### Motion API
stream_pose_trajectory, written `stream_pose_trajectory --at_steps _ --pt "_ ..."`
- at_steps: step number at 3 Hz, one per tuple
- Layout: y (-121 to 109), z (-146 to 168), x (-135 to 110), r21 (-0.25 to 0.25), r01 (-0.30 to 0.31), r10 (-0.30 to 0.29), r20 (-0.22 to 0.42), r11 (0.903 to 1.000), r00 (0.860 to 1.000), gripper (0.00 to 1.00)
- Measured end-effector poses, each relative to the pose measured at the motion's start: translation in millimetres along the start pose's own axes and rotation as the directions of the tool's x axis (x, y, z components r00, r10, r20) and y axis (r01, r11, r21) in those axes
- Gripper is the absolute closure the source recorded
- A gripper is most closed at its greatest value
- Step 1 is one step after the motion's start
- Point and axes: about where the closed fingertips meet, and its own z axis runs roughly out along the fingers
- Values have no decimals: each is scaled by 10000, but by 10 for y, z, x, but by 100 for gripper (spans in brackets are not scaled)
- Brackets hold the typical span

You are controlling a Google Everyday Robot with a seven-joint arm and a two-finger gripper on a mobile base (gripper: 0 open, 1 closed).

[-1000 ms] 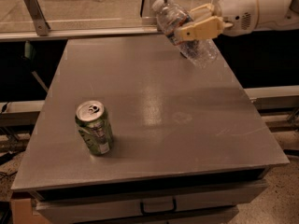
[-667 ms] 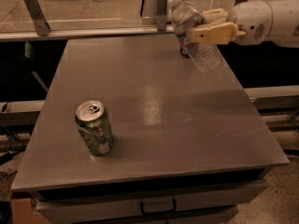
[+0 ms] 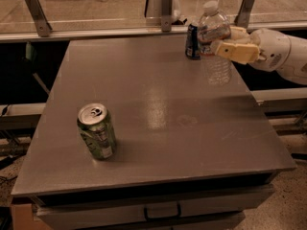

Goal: Place water bottle upright

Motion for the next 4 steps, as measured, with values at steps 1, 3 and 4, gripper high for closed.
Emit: stream_pose_trajectory --at_steps 1,3,4 --pt "19 -137 100 -186 367 -347 995 9992 9944 100" --pt "-11 -306 347 -679 876 -737 1860 9938 9798 100" --pt "-26 -353 448 -841 830 -653 1945 9930 9787 100"
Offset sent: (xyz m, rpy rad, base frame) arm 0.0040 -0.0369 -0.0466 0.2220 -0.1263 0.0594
